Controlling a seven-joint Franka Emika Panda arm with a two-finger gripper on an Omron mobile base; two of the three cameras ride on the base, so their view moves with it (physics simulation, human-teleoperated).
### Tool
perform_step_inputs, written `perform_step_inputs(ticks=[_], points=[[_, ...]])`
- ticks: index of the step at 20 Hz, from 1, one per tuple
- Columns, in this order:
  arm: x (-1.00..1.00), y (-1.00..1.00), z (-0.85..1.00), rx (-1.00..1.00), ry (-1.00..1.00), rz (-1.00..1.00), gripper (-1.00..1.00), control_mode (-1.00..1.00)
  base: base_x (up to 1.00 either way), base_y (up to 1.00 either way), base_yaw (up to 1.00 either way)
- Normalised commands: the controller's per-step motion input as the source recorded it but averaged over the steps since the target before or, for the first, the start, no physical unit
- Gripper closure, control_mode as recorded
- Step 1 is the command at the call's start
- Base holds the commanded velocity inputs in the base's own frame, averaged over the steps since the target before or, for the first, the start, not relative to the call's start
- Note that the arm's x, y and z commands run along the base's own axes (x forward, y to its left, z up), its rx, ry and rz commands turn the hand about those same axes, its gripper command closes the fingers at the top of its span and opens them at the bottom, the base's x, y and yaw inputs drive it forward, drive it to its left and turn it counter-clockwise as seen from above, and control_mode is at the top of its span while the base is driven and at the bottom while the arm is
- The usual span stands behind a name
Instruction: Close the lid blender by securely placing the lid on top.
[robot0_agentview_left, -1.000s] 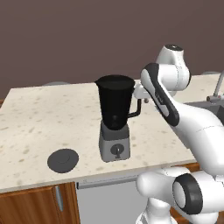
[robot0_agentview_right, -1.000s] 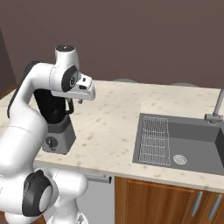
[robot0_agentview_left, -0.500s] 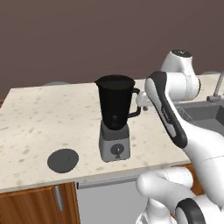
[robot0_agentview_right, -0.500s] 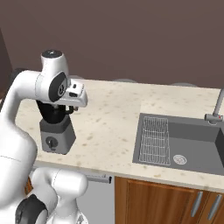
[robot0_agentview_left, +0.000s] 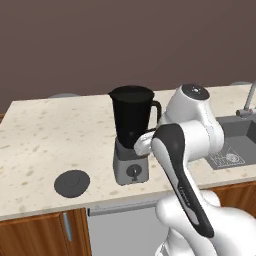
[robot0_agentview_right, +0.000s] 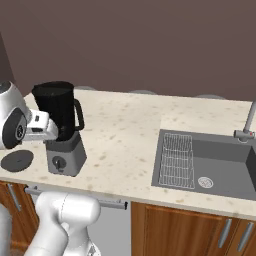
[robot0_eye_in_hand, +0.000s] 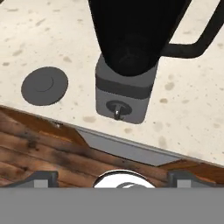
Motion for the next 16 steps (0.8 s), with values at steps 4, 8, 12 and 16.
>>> perform_step_inputs(ticks=[4, 8, 12, 16], points=[[-0.42, 1.00, 0.00, -0.11, 0.08, 0.34, -1.00, -1.00, 0.00, 0.00, 0.00], [-0.20, 1.00, 0.00, -0.16, 0.16, 0.32, -1.00, -1.00, 0.00, 0.00, 0.00], [-0.05, 1.00, -0.10, -0.26, 0.16, 0.28, -1.00, -1.00, 0.00, 0.00, 0.00], [0.09, 1.00, -0.36, -0.30, 0.21, 0.15, -1.00, -1.00, 0.00, 0.00, 0.00]])
